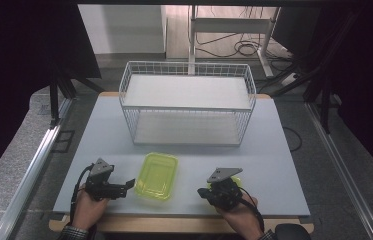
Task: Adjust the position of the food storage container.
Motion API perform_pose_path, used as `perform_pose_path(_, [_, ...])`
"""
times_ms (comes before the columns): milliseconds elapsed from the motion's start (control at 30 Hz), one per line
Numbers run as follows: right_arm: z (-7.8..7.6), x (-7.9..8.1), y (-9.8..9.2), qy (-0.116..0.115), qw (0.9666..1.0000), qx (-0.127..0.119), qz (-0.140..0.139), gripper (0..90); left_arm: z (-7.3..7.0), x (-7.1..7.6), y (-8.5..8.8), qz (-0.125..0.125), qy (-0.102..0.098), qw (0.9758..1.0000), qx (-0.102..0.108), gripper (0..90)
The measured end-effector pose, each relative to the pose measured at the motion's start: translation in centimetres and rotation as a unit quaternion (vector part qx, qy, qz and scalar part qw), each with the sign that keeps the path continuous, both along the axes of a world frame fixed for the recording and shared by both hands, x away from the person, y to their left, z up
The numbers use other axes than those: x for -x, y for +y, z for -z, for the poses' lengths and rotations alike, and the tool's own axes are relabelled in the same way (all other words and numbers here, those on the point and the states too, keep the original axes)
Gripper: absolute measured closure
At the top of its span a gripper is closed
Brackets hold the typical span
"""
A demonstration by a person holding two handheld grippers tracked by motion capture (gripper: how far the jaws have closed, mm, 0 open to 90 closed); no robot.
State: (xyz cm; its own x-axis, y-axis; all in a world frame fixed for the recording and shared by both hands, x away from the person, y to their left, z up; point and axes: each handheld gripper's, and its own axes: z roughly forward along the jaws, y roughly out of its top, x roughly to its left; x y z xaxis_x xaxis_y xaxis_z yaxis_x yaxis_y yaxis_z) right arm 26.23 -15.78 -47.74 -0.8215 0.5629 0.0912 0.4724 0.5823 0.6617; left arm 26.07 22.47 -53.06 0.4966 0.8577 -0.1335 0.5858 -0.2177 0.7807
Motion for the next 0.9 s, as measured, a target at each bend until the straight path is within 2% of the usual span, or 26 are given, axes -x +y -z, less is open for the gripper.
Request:
perform_pose_path(167, [-0.1,-0.5,-1.4,0.005,0.9997,0.003,0.023,88.9,0.0,0.0,0.1,0.001,0.001,1.0000,-0.001,2.9])
perform_pose_path(467, [-0.2,-0.2,-3.5,0.009,0.9989,0.003,0.045,88.7,0.0,0.0,0.1,0.000,0.002,1.0000,-0.003,2.9])
perform_pose_path(567, [-0.3,0.1,-4.9,0.007,0.9981,0.004,0.061,88.5,0.1,0.0,0.0,-0.002,0.003,1.0000,-0.004,2.9])
perform_pose_path(667, [-0.4,0.1,-5.6,0.008,0.9974,0.004,0.071,88.1,0.1,0.0,0.0,-0.001,0.004,1.0000,-0.005,2.9])
perform_pose_path(900, [-0.5,-0.7,-8.1,0.008,0.9944,0.006,0.105,87.1,0.2,-0.1,0.0,0.000,0.009,0.9999,-0.009,3.1])
